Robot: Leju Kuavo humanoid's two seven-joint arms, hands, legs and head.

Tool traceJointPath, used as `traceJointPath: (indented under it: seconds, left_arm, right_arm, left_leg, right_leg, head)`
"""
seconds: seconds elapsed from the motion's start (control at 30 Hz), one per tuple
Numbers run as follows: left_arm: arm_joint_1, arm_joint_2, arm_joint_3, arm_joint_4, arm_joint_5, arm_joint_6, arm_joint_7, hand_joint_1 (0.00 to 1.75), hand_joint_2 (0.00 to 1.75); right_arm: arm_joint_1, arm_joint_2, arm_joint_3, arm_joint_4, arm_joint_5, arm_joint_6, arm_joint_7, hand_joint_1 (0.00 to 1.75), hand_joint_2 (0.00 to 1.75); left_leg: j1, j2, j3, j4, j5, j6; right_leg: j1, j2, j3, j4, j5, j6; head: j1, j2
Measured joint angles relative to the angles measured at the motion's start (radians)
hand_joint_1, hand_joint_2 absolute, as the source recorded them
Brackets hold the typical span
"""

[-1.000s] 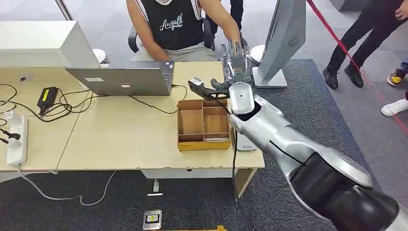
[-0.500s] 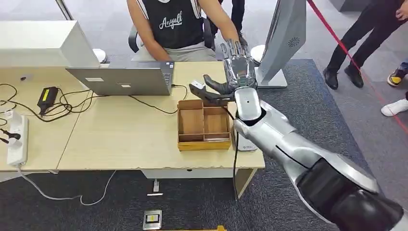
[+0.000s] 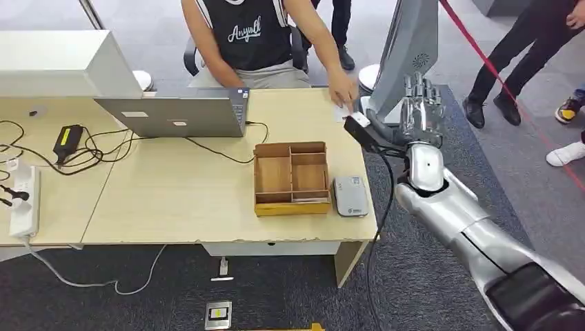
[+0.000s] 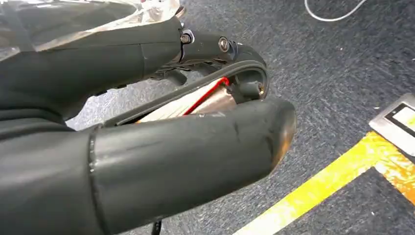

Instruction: Pass the card to the sensor for recognition and then transmit it.

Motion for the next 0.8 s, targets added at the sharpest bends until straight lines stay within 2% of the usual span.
traceJointPath:
  seconds: [0.2, 0.23, 0.4, 0.47, 0.57, 0.8]
  left_arm:
    - [-0.002, 0.003, 0.001, 0.000, 0.008, 0.005, -0.004, 0.00, 0.00]
    - [-0.003, 0.003, 0.001, 0.000, 0.010, 0.005, -0.005, 0.00, 0.00]
    - [-0.003, 0.005, 0.001, 0.000, 0.018, 0.005, -0.004, 0.00, 0.00]
    - [-0.004, 0.005, 0.001, 0.000, 0.026, 0.005, -0.005, 0.00, 0.00]
    - [-0.005, 0.005, 0.002, 0.000, 0.040, 0.005, -0.010, 0.00, 0.00]
    - [-0.006, 0.006, 0.007, 0.000, 0.064, 0.005, -0.016, 0.00, 0.00]
  right_arm:
    - [0.078, -0.061, -0.073, -0.094, -0.035, -0.084, -0.004, 0.00, 0.00]
    - [0.088, -0.067, -0.081, -0.107, -0.043, -0.096, -0.006, 0.00, 1.75]
    - [0.129, -0.082, -0.102, -0.149, -0.134, -0.167, -0.041, 0.00, 1.75]
    - [0.155, -0.079, -0.114, -0.173, -0.229, -0.199, -0.106, 0.00, 1.75]
    - [0.203, -0.052, -0.150, -0.207, -0.394, -0.206, -0.248, 0.00, 1.75]
    - [0.274, 0.001, -0.183, -0.275, -0.705, -0.206, -0.445, 0.00, 1.75]
  left_leg:
    - [0.000, 0.001, 0.000, -0.001, 0.000, 0.000]
    - [0.000, 0.001, 0.000, -0.001, 0.000, 0.000]
    - [0.000, 0.001, 0.000, -0.001, 0.000, 0.000]
    - [0.000, 0.001, -0.001, -0.001, 0.000, 0.000]
    - [0.000, 0.001, -0.001, -0.001, 0.000, 0.000]
    - [0.000, 0.001, -0.001, -0.001, 0.000, 0.000]
  right_leg:
    - [0.000, 0.001, 0.000, 0.000, 0.000, 0.000]
    - [0.000, 0.001, 0.000, 0.000, 0.000, 0.000]
    - [0.000, 0.001, 0.000, 0.000, 0.000, 0.000]
    - [0.000, 0.001, 0.000, 0.001, 0.000, 0.000]
    - [0.000, 0.001, 0.000, 0.001, 0.000, 0.000]
    - [0.000, 0.001, 0.000, 0.001, 0.000, 0.000]
  head:
    - [0.000, 0.000]
    - [0.000, 0.000]
    - [0.000, 0.000]
    - [0.000, 0.000]
    - [0.000, 0.000]
    - [0.001, 0.000]
